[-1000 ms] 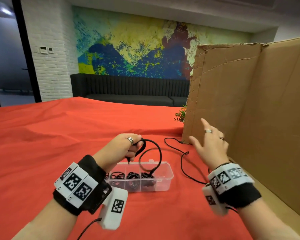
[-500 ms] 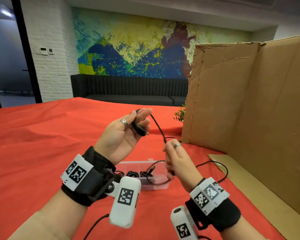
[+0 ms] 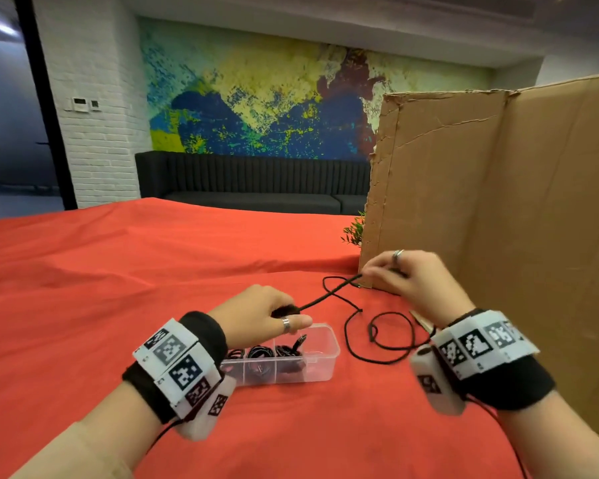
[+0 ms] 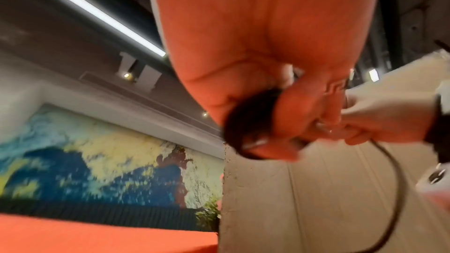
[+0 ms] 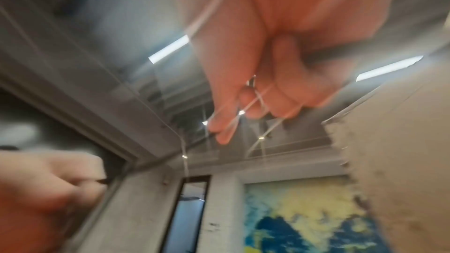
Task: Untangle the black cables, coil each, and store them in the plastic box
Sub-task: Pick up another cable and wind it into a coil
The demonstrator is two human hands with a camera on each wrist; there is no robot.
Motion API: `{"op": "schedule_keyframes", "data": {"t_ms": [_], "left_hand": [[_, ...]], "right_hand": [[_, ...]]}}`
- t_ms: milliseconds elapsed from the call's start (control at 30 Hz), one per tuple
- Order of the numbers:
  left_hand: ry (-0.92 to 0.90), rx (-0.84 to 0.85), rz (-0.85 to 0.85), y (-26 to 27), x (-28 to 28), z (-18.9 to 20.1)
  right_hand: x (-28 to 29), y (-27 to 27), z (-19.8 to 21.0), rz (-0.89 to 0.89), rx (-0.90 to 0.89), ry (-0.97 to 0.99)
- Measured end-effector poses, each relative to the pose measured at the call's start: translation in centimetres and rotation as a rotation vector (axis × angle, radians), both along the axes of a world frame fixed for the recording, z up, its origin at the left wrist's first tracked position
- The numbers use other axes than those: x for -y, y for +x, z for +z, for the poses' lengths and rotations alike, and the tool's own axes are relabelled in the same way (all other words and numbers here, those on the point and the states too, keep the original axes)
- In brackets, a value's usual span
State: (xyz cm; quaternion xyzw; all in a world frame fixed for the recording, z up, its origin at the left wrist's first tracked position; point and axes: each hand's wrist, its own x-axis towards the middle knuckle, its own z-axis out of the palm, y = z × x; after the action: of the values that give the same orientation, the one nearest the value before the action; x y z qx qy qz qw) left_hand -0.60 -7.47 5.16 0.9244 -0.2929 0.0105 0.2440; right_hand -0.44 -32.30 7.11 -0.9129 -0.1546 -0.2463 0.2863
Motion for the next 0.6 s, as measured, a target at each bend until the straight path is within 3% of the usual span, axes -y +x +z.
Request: {"op": "schedule_keyframes", "data": {"t_ms": [67, 167, 233, 300, 433, 533, 600], "left_hand": [[-0.264, -0.282, -0.099, -0.6, -0.4, 0.3], [-0.857, -0.562, -0.325, -1.4, 0.7, 1.5], [-1.166, -0.525, -0.375, -1.3, 1.7, 2.6], [-1.326, -0.422, -0.346, -0.4, 2.4, 3.3], [-1.197, -0.161, -0.17, 1.8, 2.8, 1.9], [-1.025, -0.1, -0.141, 2.3, 2.8, 0.0], [-0.807, -0.026, -0.151, 2.1, 2.6, -0.8]], "right_hand": [[1.3, 0.9, 0.7, -0.16, 0.068, 0.035], [-0.5, 1.8, -0.4, -0.317, 0.021, -0.208], [-3.3, 2.2, -2.5, -0.22, -0.074, -0.313], [-6.0, 1.8, -4.8, 0.026, -0.149, -0.323], [-8.6, -0.5, -6.3, 0.439, -0.308, -0.131], [-8.9, -1.6, -6.3, 0.55, -0.338, -0.109], [-8.7, -1.8, -6.3, 0.579, -0.355, -0.086]]}}
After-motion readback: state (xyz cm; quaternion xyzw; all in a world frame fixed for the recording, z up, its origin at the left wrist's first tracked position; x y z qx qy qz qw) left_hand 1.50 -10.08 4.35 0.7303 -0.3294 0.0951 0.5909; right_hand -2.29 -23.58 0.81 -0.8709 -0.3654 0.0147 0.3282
